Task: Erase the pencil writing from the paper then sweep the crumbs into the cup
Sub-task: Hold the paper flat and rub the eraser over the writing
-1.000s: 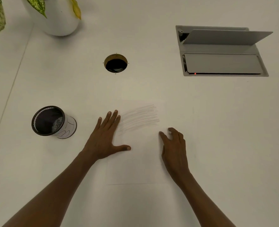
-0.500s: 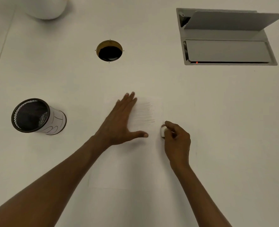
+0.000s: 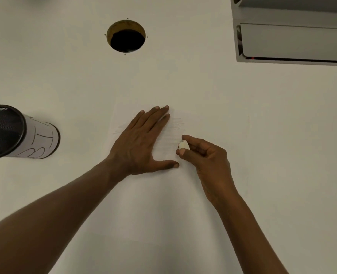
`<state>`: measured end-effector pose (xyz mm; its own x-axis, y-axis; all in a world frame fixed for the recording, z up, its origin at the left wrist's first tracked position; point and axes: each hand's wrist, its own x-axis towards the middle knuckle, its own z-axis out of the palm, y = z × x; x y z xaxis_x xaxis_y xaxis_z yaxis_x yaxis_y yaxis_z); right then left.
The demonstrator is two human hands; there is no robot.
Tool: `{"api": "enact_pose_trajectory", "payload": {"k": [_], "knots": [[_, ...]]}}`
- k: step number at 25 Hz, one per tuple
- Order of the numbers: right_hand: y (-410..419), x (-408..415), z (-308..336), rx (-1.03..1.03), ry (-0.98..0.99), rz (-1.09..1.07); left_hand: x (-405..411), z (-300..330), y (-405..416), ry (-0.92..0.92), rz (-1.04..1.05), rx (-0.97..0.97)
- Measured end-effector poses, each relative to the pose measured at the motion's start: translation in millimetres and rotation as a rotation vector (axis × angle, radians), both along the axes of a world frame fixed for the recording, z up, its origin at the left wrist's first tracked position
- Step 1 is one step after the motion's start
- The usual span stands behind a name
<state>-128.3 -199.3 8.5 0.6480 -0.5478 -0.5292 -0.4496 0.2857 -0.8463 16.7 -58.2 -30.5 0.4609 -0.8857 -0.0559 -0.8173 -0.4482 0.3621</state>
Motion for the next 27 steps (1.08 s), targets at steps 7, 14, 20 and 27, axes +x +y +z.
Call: {"api": "enact_pose_trajectory", "payload": {"k": [7, 14, 20, 27], "knots": [[-0.9, 5.3, -2.6, 0.033, -0.088, -0.068, 3.2, -3.1, 0.1, 0.008, 0.006, -0.015], [-9.4, -7.9, -3.0, -0.454, -0.039, 0.009, 3.6, -2.0, -1.2, -0.012, -0.005, 0.048], [-30.7, 18.1, -6.5, -0.891, -0.143, 0.309, 4.3, -2.4, -1.8, -0.021, -0.01, 0.066], [-33.6, 0.4, -5.6, -0.986, -0.166, 0.458, 5.5, -2.6, -1.3, -0.05, -0.023, 0.086]]}}
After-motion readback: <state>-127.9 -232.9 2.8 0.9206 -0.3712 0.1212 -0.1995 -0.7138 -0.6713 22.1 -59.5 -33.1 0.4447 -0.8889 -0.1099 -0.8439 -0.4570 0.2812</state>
